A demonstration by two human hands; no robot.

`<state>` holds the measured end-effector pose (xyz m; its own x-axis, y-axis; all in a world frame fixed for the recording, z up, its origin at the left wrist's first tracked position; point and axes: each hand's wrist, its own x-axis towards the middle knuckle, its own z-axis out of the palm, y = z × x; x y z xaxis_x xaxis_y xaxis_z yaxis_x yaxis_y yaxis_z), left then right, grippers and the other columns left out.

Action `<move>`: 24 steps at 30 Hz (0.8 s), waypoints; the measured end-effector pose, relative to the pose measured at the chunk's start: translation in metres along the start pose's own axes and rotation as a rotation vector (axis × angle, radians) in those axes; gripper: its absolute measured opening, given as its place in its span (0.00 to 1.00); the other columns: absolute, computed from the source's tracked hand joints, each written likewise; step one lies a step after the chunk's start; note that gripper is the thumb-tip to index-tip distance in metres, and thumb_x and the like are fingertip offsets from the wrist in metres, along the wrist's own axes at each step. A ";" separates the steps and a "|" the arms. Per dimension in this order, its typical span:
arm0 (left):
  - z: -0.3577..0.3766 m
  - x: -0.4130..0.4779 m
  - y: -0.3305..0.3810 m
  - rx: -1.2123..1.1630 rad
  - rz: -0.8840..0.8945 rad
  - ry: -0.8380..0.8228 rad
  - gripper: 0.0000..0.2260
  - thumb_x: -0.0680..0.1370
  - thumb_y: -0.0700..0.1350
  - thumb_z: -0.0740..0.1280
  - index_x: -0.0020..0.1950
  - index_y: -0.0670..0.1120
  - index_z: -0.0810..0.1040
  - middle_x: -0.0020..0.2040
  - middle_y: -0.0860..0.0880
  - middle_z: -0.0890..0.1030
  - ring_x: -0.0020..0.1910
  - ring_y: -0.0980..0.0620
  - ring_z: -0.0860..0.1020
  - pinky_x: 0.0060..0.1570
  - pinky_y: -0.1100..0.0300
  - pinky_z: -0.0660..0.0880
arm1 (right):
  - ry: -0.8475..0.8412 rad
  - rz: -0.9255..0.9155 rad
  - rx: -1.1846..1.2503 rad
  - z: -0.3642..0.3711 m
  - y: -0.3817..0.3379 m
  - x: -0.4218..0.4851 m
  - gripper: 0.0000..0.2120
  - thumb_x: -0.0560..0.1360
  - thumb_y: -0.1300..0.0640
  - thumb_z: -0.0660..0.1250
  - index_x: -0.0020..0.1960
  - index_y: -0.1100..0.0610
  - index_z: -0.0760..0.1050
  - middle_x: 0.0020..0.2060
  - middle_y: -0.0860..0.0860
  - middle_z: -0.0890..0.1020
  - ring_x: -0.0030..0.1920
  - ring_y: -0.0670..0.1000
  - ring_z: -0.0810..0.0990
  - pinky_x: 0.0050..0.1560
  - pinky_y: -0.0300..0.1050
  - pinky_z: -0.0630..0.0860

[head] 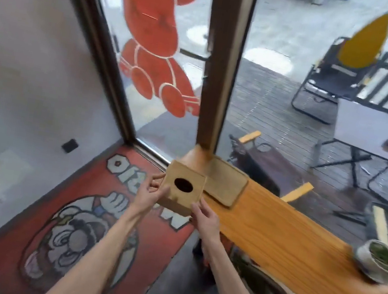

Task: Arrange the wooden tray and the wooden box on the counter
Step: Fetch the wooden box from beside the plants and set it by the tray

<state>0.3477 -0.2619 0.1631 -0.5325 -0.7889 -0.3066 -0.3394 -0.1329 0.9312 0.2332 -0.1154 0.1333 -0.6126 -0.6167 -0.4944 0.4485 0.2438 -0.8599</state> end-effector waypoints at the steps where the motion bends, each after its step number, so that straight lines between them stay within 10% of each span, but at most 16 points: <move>1: -0.016 0.002 -0.002 -0.017 -0.005 0.021 0.19 0.75 0.40 0.73 0.65 0.44 0.75 0.43 0.50 0.79 0.35 0.61 0.80 0.30 0.71 0.75 | -0.004 -0.007 -0.011 0.018 -0.001 0.001 0.25 0.78 0.55 0.68 0.74 0.56 0.69 0.57 0.47 0.83 0.57 0.51 0.83 0.61 0.52 0.80; 8: -0.047 0.033 -0.002 -0.101 -0.056 -0.008 0.34 0.64 0.58 0.75 0.68 0.50 0.72 0.60 0.41 0.79 0.56 0.43 0.81 0.51 0.45 0.82 | 0.047 0.023 -0.004 0.062 -0.013 0.026 0.25 0.78 0.56 0.68 0.74 0.57 0.68 0.60 0.52 0.81 0.59 0.54 0.81 0.63 0.55 0.78; 16: -0.021 0.096 0.003 -0.145 -0.217 -0.065 0.25 0.75 0.46 0.69 0.70 0.57 0.67 0.61 0.41 0.80 0.55 0.40 0.81 0.51 0.45 0.80 | 0.057 0.050 -0.093 0.053 -0.028 0.093 0.24 0.78 0.55 0.69 0.73 0.56 0.70 0.43 0.38 0.83 0.59 0.61 0.80 0.61 0.62 0.77; 24: -0.001 0.194 0.012 -0.004 -0.333 -0.165 0.26 0.76 0.37 0.61 0.74 0.50 0.64 0.56 0.40 0.78 0.51 0.44 0.77 0.54 0.47 0.74 | 0.126 0.154 -0.073 0.053 -0.044 0.156 0.25 0.77 0.58 0.69 0.73 0.55 0.70 0.68 0.53 0.77 0.65 0.53 0.77 0.66 0.49 0.75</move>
<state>0.2412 -0.4169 0.1153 -0.5112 -0.5950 -0.6202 -0.5121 -0.3687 0.7758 0.1524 -0.2617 0.1004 -0.6188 -0.4706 -0.6290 0.4976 0.3849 -0.7774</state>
